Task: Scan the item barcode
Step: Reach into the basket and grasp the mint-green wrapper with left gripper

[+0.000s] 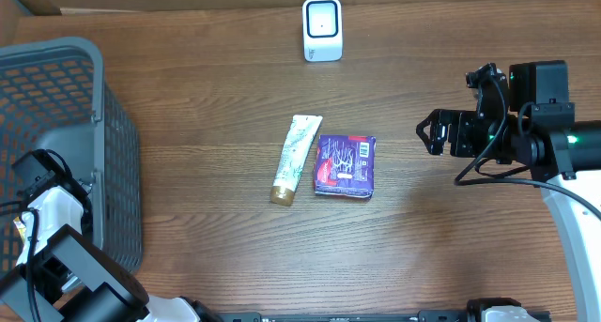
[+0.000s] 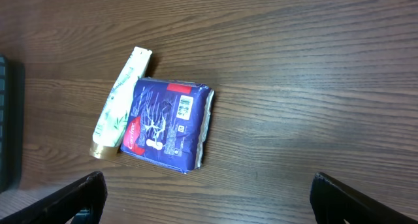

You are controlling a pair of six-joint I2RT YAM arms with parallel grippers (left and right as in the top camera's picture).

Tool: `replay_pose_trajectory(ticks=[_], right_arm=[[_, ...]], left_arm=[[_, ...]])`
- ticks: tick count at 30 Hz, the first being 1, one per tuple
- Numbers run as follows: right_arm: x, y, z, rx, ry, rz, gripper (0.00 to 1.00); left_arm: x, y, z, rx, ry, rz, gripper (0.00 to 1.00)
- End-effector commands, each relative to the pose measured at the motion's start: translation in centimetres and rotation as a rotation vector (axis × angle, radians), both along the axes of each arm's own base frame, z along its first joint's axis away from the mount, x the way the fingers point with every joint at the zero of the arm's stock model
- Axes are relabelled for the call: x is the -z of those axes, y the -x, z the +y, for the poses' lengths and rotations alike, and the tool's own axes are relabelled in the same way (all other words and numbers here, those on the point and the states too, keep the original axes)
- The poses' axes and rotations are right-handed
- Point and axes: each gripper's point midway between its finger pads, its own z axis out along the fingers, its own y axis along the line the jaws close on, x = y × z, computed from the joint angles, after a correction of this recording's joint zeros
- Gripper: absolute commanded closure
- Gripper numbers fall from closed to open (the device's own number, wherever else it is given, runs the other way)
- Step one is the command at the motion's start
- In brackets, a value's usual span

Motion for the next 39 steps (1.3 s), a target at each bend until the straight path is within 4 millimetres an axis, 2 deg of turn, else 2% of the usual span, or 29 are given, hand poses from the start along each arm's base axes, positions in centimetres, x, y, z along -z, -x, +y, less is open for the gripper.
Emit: replay_pose_trajectory(ticks=[1,3,8,11,14,20,25,29,36,38,39], right_arm=[[-0.9,-0.2,0.3,-0.009,-0.006,-0.024,0.00],[-0.9,-0.2,0.3,-0.009,-0.006,-0.024,0.00],[-0.9,-0.2,0.3,-0.009,-0.006,-0.024,0.00],[-0.9,-0.2,0.3,-0.009,-0.006,-0.024,0.00],[-0.9,-0.2,0.3,-0.009,-0.006,-0.024,0.00],[-0.9,-0.2,0.3,-0.009,-0.006,-0.024,0.00],[-0.9,-0.3,0.3,-0.009,-0.006,-0.026,0.00],[-0.9,-0.2,0.3,-0.009,-0.006,-0.024,0.00],[-0.9,-0.3,0.3,-0.009,-0.007,-0.028,0.00],[-1.0,-0.4,0.3,-0.009,-0.007,-0.033,0.00],[-1.0,-0.4,0.3,-0.009,-0.007,-0.035,0.00]], left_arm=[[0.4,0.7,0.3,-0.001,-0.014,0.040,0.57],[0.4,0.7,0.3,0.000,-0.014,0.040,0.96],[0.3,0.5,0.1,0.006,-0.003,0.031,0.96],[-0.9,-0.7,-0.2,0.052,0.017,-0.016,0.96],[-3.6,-2.5,-0.2,0.099,0.013,-0.077,0.96],[-13.4,-5.7,-0.4,0.195,-0.084,-0.202,0.96],[-19.4,-6.6,-2.0,0.252,-0.168,-0.287,0.96],[-21.6,-6.4,-2.9,0.278,-0.210,-0.327,0.96],[-23.0,-6.4,-3.7,0.349,-0.237,-0.346,0.96],[-22.2,-6.6,-3.5,0.369,-0.228,-0.319,0.58],[-21.7,-6.8,-3.4,0.369,-0.218,-0.310,0.42]])
